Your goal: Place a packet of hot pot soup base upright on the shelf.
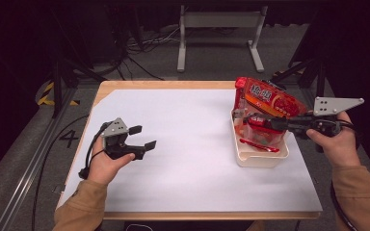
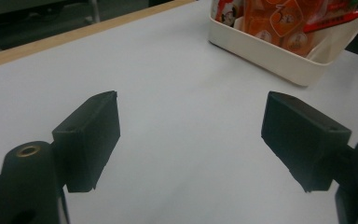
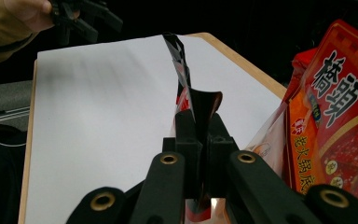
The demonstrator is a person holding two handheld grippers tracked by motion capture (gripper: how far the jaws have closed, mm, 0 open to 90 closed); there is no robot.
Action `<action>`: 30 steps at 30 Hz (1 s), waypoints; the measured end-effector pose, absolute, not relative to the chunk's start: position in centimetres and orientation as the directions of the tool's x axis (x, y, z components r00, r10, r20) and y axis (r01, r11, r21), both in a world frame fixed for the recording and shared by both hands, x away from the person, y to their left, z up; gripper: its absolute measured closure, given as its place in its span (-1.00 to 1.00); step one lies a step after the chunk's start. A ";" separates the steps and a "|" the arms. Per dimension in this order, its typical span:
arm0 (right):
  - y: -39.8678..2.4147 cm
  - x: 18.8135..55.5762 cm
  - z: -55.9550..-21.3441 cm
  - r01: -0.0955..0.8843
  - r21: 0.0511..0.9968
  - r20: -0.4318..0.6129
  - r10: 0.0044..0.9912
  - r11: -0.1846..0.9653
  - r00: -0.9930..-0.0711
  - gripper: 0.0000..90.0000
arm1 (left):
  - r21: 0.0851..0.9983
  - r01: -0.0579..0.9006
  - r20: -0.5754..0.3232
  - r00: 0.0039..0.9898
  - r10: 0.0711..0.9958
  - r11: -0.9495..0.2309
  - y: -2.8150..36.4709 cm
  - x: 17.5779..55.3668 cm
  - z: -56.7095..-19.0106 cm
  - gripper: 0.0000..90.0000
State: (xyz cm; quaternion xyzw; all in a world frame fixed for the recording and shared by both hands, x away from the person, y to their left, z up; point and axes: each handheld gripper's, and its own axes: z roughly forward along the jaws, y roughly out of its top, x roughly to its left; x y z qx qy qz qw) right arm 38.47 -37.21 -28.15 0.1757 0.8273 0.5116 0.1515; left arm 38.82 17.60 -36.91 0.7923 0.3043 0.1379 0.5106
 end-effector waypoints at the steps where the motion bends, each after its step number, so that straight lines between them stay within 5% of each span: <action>1: -37.3 38.5 -28.3 0.137 0.900 -0.067 0.443 0.414 -0.894 0.94 | 0.897 0.350 -0.106 0.765 0.635 -0.271 18.2 38.7 -36.7 -0.57; 30: -37.9 37.2 -29.5 0.150 0.908 -0.002 0.364 0.390 -0.932 0.93 | 0.894 0.373 -0.126 0.741 0.659 -0.248 19.6 38.6 -36.9 -0.62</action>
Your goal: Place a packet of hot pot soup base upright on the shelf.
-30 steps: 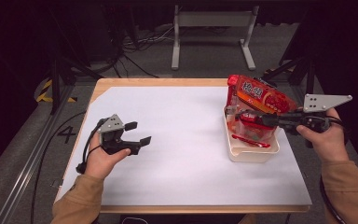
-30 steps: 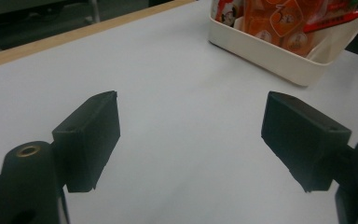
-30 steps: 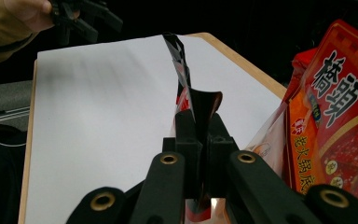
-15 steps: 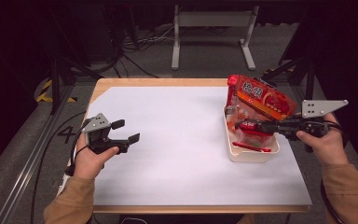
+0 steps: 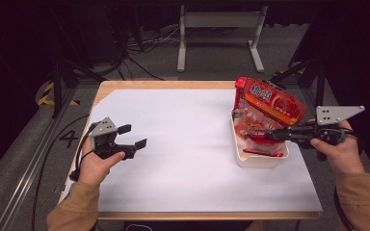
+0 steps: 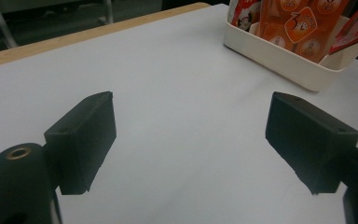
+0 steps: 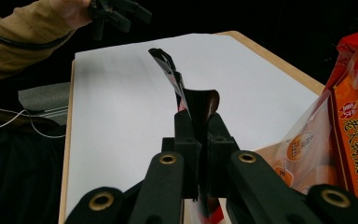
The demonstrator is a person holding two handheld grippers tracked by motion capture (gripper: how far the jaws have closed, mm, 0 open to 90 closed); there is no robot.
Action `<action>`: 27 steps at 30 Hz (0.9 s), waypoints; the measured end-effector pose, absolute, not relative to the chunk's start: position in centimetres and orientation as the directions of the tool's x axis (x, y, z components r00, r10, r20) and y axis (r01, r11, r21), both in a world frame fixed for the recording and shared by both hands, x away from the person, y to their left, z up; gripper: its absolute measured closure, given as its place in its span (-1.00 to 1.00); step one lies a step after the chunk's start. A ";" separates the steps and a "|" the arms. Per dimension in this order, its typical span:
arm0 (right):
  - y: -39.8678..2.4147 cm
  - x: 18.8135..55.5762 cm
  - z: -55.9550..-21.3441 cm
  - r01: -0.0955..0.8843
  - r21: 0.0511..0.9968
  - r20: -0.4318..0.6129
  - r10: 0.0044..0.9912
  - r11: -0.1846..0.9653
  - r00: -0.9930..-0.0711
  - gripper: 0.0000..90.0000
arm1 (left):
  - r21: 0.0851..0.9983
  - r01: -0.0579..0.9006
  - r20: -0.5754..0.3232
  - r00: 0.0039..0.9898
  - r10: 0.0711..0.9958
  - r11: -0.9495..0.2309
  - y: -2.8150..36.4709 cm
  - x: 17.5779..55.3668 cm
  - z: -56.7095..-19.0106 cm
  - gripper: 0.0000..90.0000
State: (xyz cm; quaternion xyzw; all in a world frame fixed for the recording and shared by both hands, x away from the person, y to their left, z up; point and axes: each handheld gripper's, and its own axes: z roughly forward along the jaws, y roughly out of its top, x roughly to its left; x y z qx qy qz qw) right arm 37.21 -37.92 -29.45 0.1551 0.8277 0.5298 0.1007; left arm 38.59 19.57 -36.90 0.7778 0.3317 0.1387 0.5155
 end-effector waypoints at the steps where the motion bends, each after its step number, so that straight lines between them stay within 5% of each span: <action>1: -37.9 37.1 -29.5 0.153 0.908 0.002 0.362 0.391 -0.932 0.93 | 0.894 0.372 -0.124 0.741 0.660 -0.249 19.6 38.6 -36.9 -0.62; 18: -38.3 37.5 -32.8 0.242 0.884 0.054 0.425 0.401 -0.903 0.86 | 0.892 0.380 -0.132 0.736 0.664 -0.245 19.7 38.6 -37.0 -0.63; 27: -38.7 36.9 -33.5 0.243 0.881 0.033 0.459 0.407 -0.888 0.40 | 0.891 0.379 -0.127 0.737 0.664 -0.251 19.8 38.7 -37.1 -0.63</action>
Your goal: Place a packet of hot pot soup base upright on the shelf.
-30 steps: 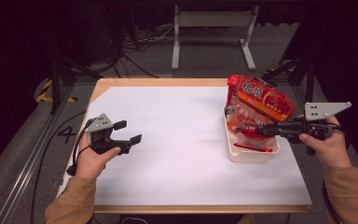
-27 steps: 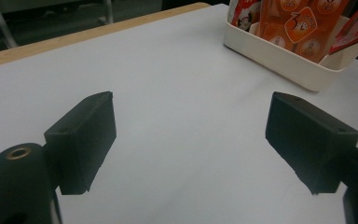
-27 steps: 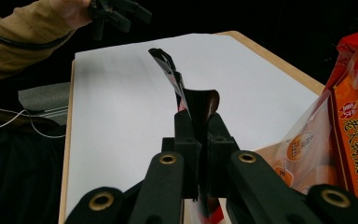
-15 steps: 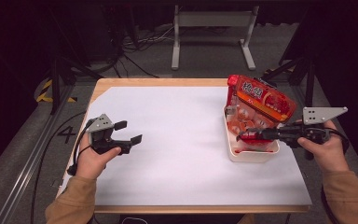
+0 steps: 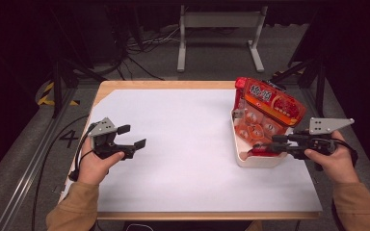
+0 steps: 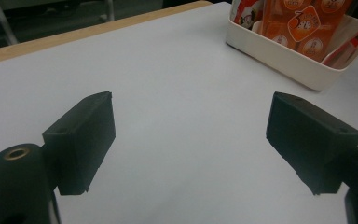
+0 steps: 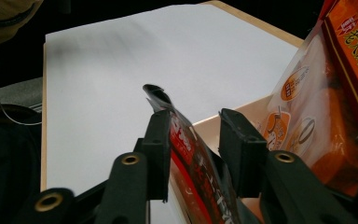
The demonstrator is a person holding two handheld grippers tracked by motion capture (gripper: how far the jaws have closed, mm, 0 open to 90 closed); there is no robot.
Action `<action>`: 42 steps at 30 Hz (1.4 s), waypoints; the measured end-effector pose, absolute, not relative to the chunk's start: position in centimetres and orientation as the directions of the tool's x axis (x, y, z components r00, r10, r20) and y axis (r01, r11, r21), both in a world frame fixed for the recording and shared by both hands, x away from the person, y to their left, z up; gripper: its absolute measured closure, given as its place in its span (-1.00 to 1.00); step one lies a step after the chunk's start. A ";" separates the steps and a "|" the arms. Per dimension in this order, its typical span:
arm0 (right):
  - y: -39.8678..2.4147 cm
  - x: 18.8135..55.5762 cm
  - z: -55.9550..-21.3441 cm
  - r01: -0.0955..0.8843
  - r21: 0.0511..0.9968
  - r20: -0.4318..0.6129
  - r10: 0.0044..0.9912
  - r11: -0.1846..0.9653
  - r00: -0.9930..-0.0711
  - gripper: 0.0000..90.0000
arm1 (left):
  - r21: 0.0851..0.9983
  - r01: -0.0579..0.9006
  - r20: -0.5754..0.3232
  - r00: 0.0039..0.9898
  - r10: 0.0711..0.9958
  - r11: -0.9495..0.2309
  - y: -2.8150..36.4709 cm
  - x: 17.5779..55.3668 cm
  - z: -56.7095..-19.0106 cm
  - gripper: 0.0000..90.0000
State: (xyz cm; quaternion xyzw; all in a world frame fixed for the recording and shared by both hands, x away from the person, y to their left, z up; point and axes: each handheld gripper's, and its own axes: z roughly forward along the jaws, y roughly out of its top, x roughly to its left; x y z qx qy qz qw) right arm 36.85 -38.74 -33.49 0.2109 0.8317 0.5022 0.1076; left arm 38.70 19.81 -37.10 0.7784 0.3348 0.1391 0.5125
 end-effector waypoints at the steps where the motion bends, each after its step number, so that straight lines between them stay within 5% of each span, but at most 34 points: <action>1: -38.8 36.8 -33.4 0.242 0.880 0.028 0.463 0.409 -0.886 0.38 | 0.890 0.381 -0.129 0.738 0.663 -0.251 19.8 38.7 -37.1 -0.64; 19: -34.5 34.7 -31.1 0.262 0.907 0.004 0.615 0.331 -0.789 -0.30 | 0.888 0.381 -0.123 0.737 0.664 -0.259 20.7 36.7 -37.5 -0.65; 42: -26.6 32.8 -34.3 0.228 0.943 0.010 0.663 0.242 -0.748 -0.41 | 0.896 0.394 -0.138 0.688 0.713 -0.207 22.6 35.0 -39.8 -0.64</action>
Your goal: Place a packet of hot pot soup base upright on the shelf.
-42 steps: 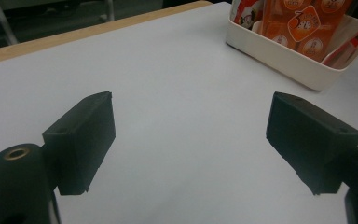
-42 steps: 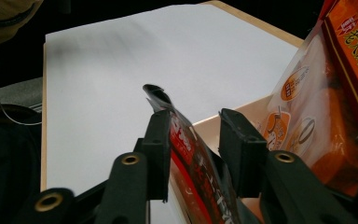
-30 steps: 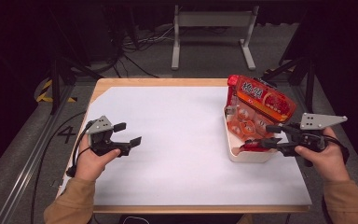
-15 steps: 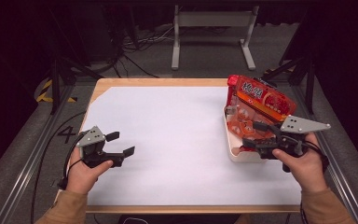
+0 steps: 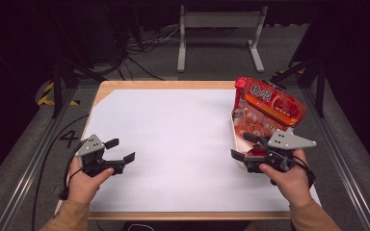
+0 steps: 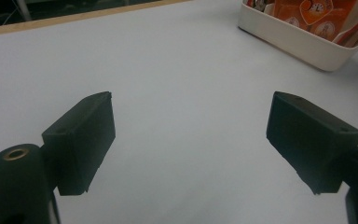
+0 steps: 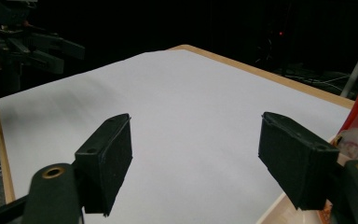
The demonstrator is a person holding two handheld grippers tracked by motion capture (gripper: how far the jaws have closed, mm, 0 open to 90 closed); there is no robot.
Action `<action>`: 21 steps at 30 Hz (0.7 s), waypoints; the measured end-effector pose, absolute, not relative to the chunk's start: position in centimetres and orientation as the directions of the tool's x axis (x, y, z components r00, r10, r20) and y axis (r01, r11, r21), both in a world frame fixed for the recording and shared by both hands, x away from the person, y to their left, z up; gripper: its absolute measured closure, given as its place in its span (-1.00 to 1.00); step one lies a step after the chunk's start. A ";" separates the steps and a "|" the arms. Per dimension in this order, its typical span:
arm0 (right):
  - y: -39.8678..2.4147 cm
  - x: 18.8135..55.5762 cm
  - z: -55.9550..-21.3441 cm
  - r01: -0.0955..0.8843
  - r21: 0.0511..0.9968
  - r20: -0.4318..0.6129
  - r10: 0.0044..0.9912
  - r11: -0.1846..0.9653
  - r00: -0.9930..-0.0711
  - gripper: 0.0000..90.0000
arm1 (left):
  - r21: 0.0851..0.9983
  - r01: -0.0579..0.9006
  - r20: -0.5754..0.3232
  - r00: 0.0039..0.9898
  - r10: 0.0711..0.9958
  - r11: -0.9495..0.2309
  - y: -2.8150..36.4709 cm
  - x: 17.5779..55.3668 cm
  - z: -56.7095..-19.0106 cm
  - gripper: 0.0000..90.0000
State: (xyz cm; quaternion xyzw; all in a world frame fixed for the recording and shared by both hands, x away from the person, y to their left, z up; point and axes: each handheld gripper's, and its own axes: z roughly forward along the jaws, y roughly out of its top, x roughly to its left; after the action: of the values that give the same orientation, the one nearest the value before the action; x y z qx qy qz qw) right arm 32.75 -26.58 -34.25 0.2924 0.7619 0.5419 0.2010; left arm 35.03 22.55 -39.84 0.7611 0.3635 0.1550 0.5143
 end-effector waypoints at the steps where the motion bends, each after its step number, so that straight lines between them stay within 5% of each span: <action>1: -26.4 32.7 -34.4 0.230 0.943 0.012 0.664 0.241 -0.748 -0.41 | 0.895 0.393 -0.135 0.688 0.713 -0.210 22.6 35.0 -39.9 -0.64; 18: -23.5 32.2 -37.8 0.157 0.948 -0.079 0.682 0.277 -0.727 -0.48 | 0.894 0.402 -0.146 0.678 0.720 -0.197 22.7 34.7 -40.8 -0.64; 21: -23.3 31.8 -38.3 0.164 0.943 -0.085 0.687 0.290 -0.722 -0.36 | 0.892 0.406 -0.149 0.682 0.716 -0.200 22.7 34.6 -40.9 -0.64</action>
State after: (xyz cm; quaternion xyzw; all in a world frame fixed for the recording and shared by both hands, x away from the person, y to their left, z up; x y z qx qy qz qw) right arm 31.79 -23.28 -38.34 0.2786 0.7639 0.5267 0.2480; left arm 34.63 22.68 -40.94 0.7598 0.3691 0.1513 0.5134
